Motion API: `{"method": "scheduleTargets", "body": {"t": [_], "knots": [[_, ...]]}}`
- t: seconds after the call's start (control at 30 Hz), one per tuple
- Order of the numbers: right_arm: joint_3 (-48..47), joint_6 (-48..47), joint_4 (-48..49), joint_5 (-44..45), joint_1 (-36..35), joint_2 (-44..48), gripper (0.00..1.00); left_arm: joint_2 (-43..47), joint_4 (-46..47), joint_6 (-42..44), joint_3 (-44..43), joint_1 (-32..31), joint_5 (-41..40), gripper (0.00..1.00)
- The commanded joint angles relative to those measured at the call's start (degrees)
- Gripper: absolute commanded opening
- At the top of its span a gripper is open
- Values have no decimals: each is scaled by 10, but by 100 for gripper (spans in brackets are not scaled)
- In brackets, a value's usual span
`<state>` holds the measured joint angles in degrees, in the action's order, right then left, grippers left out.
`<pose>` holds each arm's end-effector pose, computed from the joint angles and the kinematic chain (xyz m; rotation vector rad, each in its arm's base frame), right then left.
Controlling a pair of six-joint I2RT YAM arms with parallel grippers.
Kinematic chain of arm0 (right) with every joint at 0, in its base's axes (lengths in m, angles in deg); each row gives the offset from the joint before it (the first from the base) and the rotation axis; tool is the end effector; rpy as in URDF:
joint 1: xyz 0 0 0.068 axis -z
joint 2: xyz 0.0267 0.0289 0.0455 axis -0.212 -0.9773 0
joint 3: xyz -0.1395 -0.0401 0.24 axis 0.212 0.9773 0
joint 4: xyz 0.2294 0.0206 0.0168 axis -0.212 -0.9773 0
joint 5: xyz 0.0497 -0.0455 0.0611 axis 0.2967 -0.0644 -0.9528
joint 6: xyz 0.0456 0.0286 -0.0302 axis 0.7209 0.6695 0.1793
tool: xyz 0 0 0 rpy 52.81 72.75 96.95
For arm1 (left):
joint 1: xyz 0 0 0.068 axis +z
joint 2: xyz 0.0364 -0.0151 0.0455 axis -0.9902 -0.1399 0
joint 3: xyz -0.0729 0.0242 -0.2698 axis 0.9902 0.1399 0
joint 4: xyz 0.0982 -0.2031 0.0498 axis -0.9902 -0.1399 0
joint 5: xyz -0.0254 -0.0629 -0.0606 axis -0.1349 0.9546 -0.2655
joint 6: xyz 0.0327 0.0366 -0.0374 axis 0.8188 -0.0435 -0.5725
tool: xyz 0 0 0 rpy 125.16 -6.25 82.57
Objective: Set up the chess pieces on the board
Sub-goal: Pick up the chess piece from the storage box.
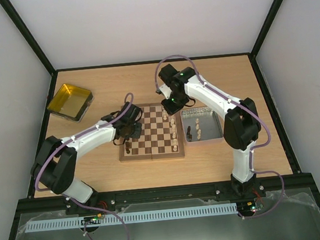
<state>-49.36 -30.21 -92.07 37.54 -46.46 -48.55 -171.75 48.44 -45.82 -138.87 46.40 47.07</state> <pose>0.2973 0.2180 0.2742 -0.9564 2.7404 0.5148 0.2346 -0.1612 0.2075 0.3277 2.5836 -0.2007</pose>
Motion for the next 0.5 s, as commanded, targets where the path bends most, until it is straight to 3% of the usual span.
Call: {"method": "scheduleTargets", "body": {"t": [0.0,0.47], "knots": [[-19,6,-13,0,-4,-6,2,-12,2,7,-14,4,4,7],[-17,7,-12,-1,-12,-5,2,-13,0,8,-16,5,-4,19]]}}
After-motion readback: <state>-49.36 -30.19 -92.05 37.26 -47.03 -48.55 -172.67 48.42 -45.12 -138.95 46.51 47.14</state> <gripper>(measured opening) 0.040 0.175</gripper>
